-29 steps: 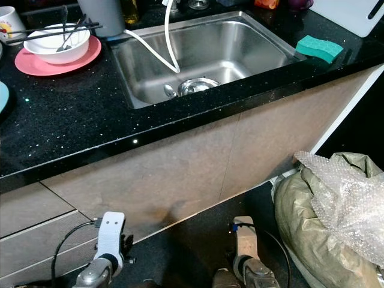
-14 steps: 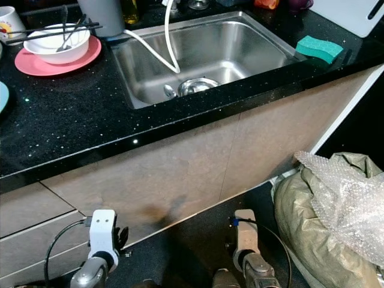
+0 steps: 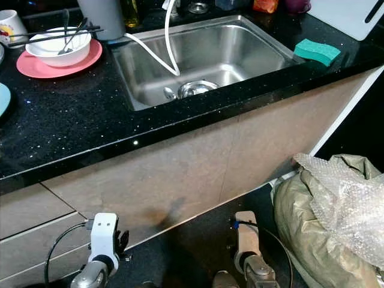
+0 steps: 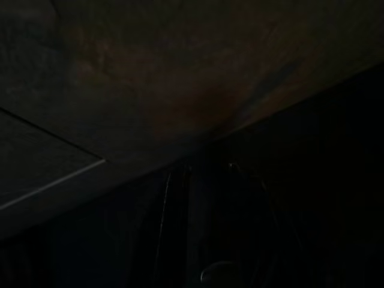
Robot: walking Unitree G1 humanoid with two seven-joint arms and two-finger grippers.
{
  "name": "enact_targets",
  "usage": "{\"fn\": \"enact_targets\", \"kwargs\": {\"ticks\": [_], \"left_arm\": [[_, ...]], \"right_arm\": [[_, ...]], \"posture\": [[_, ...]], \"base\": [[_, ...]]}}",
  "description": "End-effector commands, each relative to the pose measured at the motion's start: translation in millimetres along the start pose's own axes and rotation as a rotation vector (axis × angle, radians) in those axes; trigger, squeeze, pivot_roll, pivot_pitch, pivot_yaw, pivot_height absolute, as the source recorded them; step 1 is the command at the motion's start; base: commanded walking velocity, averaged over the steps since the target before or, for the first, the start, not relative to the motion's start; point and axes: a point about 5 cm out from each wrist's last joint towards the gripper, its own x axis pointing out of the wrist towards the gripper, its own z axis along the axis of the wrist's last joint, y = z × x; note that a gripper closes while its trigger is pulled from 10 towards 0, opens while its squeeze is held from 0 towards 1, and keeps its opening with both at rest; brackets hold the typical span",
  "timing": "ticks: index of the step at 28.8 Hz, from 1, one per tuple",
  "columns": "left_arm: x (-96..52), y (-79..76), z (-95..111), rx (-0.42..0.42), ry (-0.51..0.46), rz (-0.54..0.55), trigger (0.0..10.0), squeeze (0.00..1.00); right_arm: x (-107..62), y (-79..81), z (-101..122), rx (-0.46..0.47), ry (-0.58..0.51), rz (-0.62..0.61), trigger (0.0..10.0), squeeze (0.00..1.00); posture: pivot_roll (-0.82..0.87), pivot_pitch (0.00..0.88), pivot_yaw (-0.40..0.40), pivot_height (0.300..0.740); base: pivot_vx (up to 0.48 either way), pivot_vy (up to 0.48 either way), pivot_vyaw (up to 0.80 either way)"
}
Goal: Kitchen organization
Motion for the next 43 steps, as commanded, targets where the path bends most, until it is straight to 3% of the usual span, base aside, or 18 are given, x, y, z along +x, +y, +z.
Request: {"fn": "enact_targets", "kwargs": {"ticks": [1, 10, 14, 34, 37, 43], "left_arm": [[-1.6, 0.7, -5.7, 0.011, 0.029, -0.003, 10.0, 0.02], [3.0, -3.6, -1.8, -0.034, 0.036, 0.000, 10.0, 0.00], [2.3, -6.2, -3.7, -0.041, 0.042, 0.001, 10.0, 0.00], [0.5, -4.8, -7.9, -0.019, 0.058, -0.015, 10.0, 0.00], [3.1, -4.3, -1.9, -0.028, 0.035, 0.000, 10.0, 0.00], [3.4, -6.7, 1.7, -0.012, 0.017, -0.007, 10.0, 0.00]], "right_arm": [[-1.7, -0.9, -5.6, 0.013, 0.017, -0.010, 10.0, 0.00], [0.1, -0.2, -3.3, 0.030, 0.029, -0.008, 10.0, 0.00], [-0.4, 2.2, -5.9, -0.010, 0.042, 0.012, 10.0, 0.00], [-3.1, -4.7, -8.6, -0.008, 0.039, 0.004, 10.0, 0.00], [-2.0, -6.5, -4.8, -0.003, 0.028, -0.004, 10.0, 0.00], [-1.7, 0.1, -4.7, 0.017, 0.009, 0.007, 10.0, 0.00]], "posture": [[0.01, 0.106, 0.009, 0.740], [0.03, 0.120, 0.000, 0.740], [0.03, 0.138, -0.013, 0.740], [0.01, 0.134, 0.006, 0.740], [0.03, 0.173, 0.000, 0.740], [0.03, 0.144, 0.001, 0.740]], "base": [[0.000, 0.000, 0.00], [0.000, 0.000, 0.00], [0.000, 0.000, 0.00], [0.000, 0.000, 0.00], [0.000, 0.000, 0.00], [0.000, 0.000, 0.00]]}}
